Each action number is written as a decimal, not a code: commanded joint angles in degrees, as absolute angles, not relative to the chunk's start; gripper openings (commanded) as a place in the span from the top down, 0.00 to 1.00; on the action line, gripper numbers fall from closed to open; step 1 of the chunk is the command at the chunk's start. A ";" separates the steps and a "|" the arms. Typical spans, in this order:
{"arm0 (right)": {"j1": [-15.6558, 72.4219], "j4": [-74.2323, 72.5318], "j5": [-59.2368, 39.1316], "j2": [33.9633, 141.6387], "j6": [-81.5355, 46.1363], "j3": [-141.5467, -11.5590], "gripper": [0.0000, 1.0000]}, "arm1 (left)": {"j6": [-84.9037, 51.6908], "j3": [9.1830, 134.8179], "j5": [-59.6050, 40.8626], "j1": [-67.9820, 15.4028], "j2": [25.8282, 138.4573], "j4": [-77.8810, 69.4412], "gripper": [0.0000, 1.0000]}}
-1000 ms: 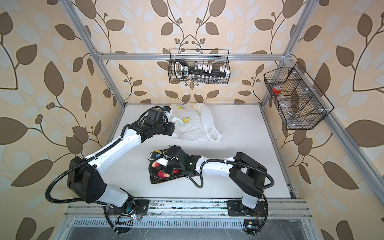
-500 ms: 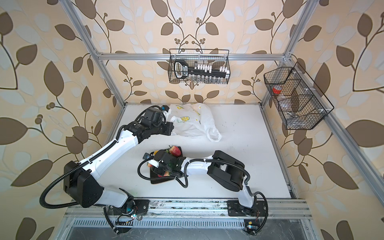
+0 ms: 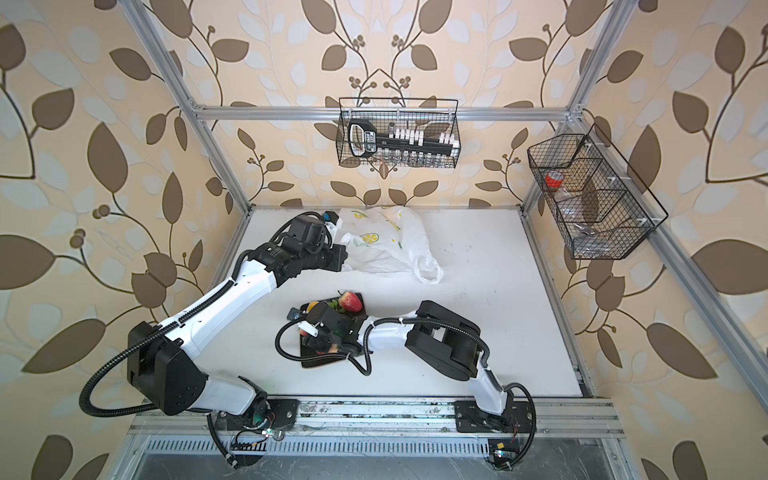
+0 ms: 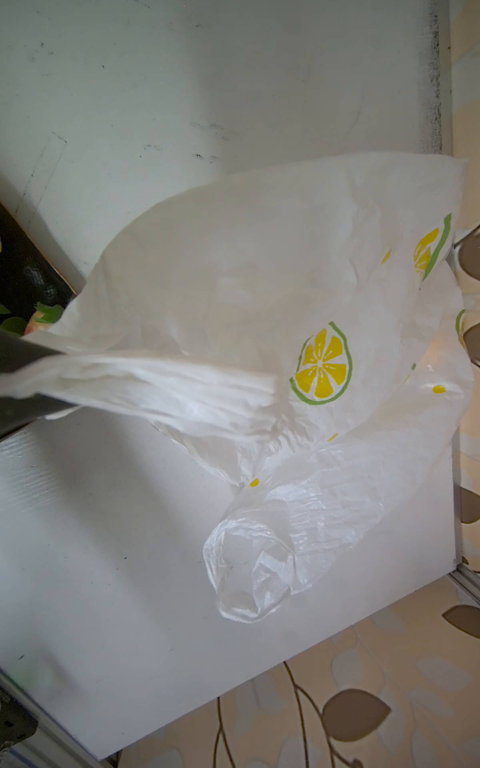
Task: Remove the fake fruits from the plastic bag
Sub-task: 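Lower the peach onto the black tray and open the right gripper, then move the right gripper back into the bag toward the remaining fruits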
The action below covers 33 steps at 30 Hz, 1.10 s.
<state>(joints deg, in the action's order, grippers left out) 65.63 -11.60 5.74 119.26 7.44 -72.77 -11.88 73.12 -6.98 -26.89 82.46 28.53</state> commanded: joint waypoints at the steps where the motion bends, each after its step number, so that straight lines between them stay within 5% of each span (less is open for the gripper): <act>1: 65.83 -12.43 4.74 115.14 6.99 -72.78 0.30 | -10.58 75.03 -6.74 -26.58 80.51 28.40 1.00; 13: 68.15 -25.90 -2.31 88.76 4.87 -49.13 0.33 | -10.10 76.29 -6.48 -26.56 80.95 28.34 1.00; 21: 65.66 -26.10 16.82 70.39 -9.08 -35.31 0.54 | -9.26 76.33 -8.10 -26.58 81.21 27.75 1.00; 26: 58.14 -24.11 20.07 67.21 -17.85 -33.87 0.62 | -9.14 75.54 -9.38 -26.61 80.78 27.29 1.00; 33: 45.58 -22.33 12.48 75.14 -7.95 -40.79 0.66 | -8.68 74.99 -9.09 -26.61 80.28 27.73 1.00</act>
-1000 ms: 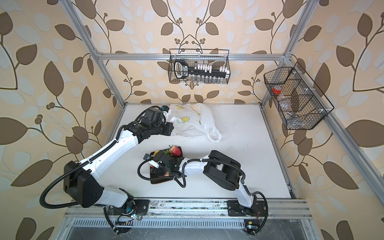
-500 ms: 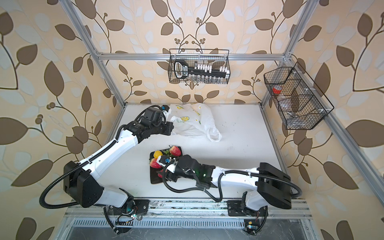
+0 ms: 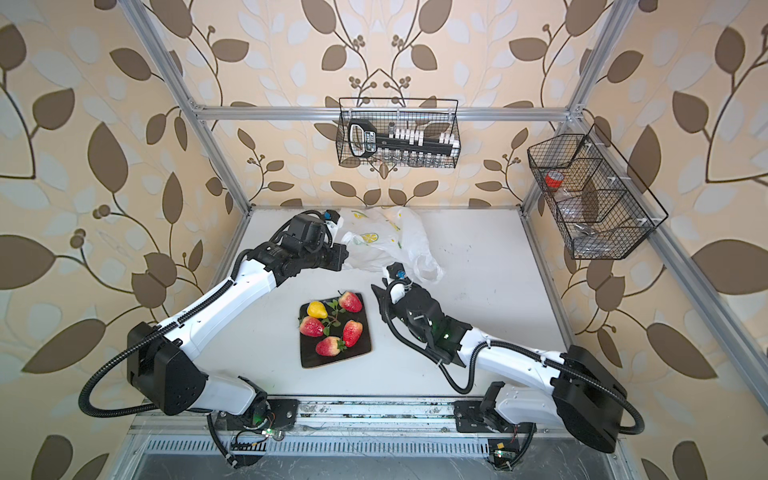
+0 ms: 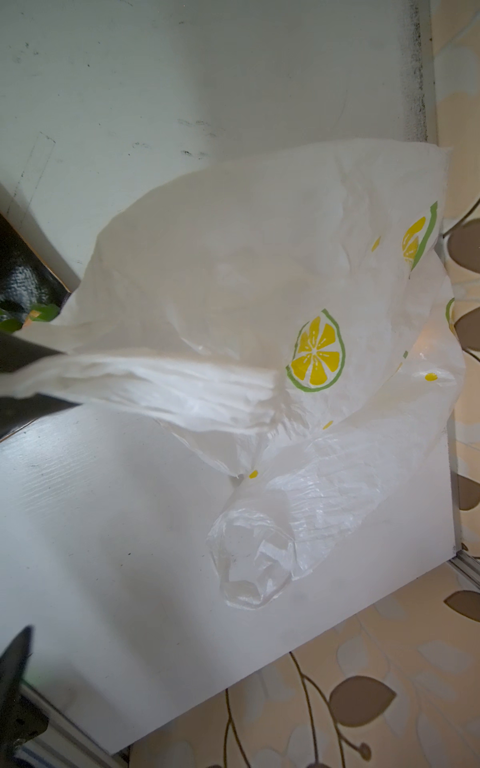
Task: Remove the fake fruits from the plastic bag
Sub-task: 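Move the right gripper back into the bag toward the remaining fruits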
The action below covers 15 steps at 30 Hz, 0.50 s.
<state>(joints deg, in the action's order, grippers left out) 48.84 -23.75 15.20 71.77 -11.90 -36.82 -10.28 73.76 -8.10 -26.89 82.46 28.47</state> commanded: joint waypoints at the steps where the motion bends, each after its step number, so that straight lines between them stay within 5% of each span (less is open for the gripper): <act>1: 44.36 -22.73 12.03 77.32 -3.82 -42.33 0.66 | -8.69 74.81 -8.99 -26.59 80.13 27.69 1.00; 8: 38.20 -24.39 7.49 93.50 25.55 -53.13 0.67 | -8.62 74.66 -8.52 -26.57 79.60 28.04 1.00; 15: 35.16 -25.54 4.96 105.36 38.00 -60.95 0.68 | -8.60 74.71 -7.92 -26.62 79.05 28.78 1.00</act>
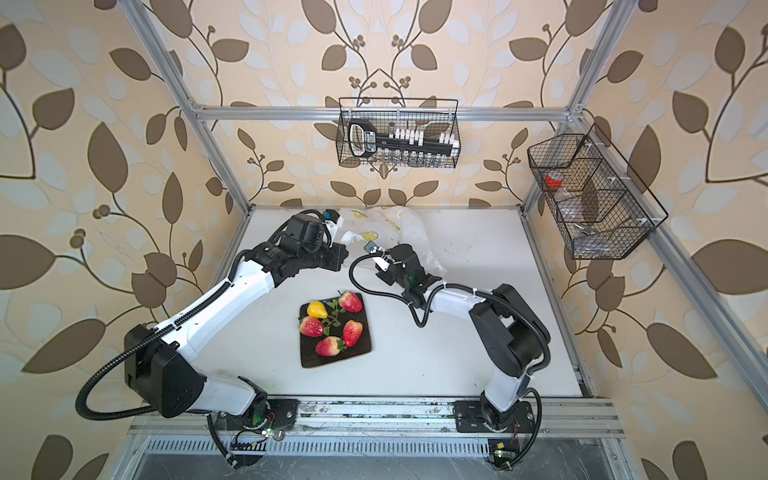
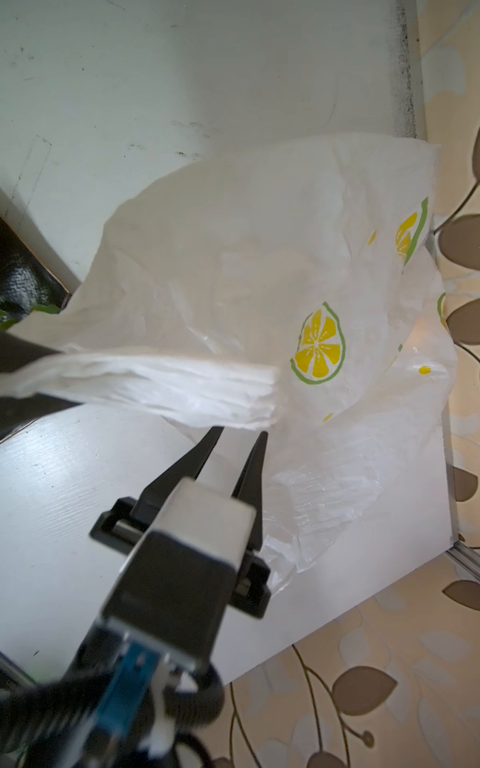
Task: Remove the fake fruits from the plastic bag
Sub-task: 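Move the right gripper back into the bag toward the remaining fruits, then regrasp the bag opening with the left gripper while the right gripper hovers inside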
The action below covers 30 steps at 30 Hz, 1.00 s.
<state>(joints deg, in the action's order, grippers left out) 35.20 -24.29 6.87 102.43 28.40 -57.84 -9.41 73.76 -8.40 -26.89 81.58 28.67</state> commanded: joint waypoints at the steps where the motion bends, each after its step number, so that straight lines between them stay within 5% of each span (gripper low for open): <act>1: 35.17 -25.57 5.43 107.13 39.36 -62.09 0.68 | -8.45 74.69 -7.86 -26.62 78.95 28.88 1.00; 11: 35.11 -26.68 14.53 117.12 48.56 -68.18 0.68 | -6.86 75.39 -8.58 -26.63 78.98 29.80 1.00; 20: 34.42 -16.40 23.18 121.56 38.30 -75.86 0.59 | -1.44 75.25 -11.43 -26.63 77.76 32.00 1.00; 30: 27.17 -2.42 8.23 115.07 12.43 -73.75 0.37 | 0.95 71.40 -13.86 -26.63 75.14 31.12 1.00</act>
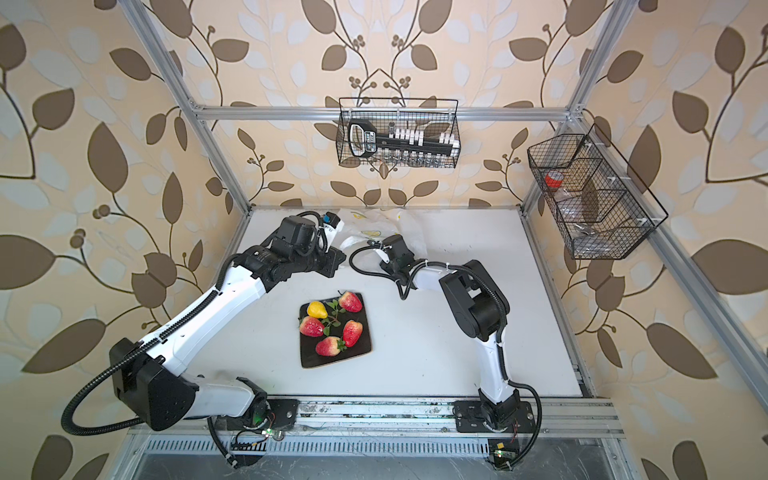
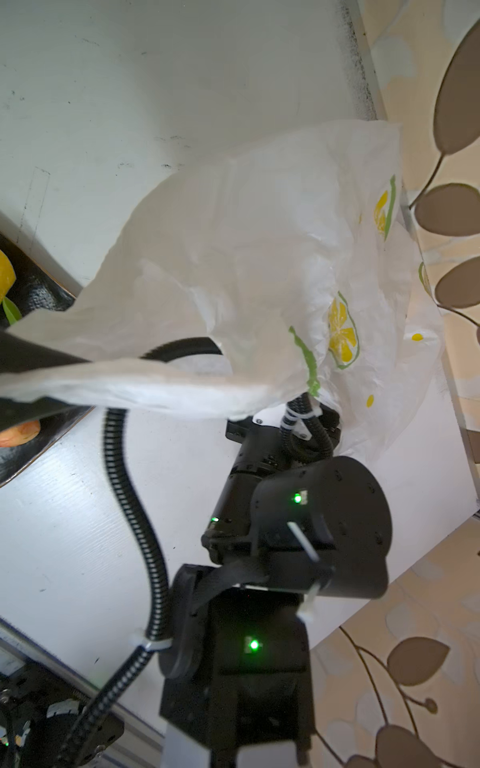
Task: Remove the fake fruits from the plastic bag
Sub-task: 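Regrasp the bag opening with the left gripper while the right gripper hovers inside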
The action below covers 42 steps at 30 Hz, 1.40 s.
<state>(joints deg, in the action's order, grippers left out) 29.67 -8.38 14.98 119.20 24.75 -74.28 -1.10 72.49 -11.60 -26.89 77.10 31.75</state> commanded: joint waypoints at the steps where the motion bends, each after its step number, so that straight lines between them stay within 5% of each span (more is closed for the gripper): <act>1: 26.16 -1.83 5.89 114.37 9.67 -73.57 0.36 | 1.14 71.22 -14.01 -26.63 75.15 31.09 1.00; 9: 22.22 -4.76 -6.44 111.61 -20.11 -75.10 0.34 | 2.25 69.80 -18.42 -26.89 75.41 31.21 1.00; 15: 22.54 -14.51 -8.30 114.25 -45.60 -74.27 0.33 | 1.99 68.84 -24.06 -27.99 75.94 31.71 1.00; 21: 24.53 -19.77 -5.81 118.36 -56.15 -75.94 0.32 | 0.72 67.90 -28.18 -28.52 75.74 32.46 1.00; 33: 24.93 -19.86 -4.74 119.97 -54.83 -74.70 0.30 | -7.14 68.77 -17.94 -28.40 67.43 20.42 0.21; 42: 25.49 -20.51 -4.84 118.49 -54.10 -73.01 0.29 | -33.34 82.37 -5.29 -21.64 86.05 30.49 0.14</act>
